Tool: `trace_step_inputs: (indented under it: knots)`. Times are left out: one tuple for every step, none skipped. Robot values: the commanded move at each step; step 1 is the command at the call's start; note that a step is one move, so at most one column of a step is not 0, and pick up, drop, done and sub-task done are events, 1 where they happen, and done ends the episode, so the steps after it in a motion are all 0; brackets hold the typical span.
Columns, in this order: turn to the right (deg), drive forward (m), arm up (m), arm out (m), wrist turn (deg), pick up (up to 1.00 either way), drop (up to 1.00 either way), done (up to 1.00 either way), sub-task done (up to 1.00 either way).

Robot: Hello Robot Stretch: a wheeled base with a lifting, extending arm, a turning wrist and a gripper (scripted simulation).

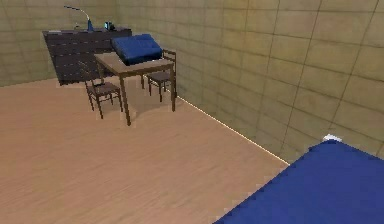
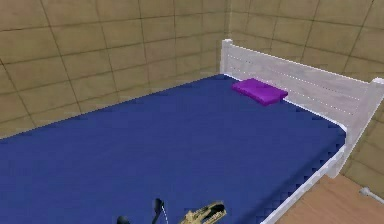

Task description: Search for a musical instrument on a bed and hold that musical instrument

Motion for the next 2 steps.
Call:
trace_step_inputs:
  knots:
    - [0.0,0.0,-0.3,0.0,0.0,0.0,0.0,0.0,0.0]
    - [0.0,0.0,0.0,0.0,0.0,1.0,0.0,0.0,0.0]
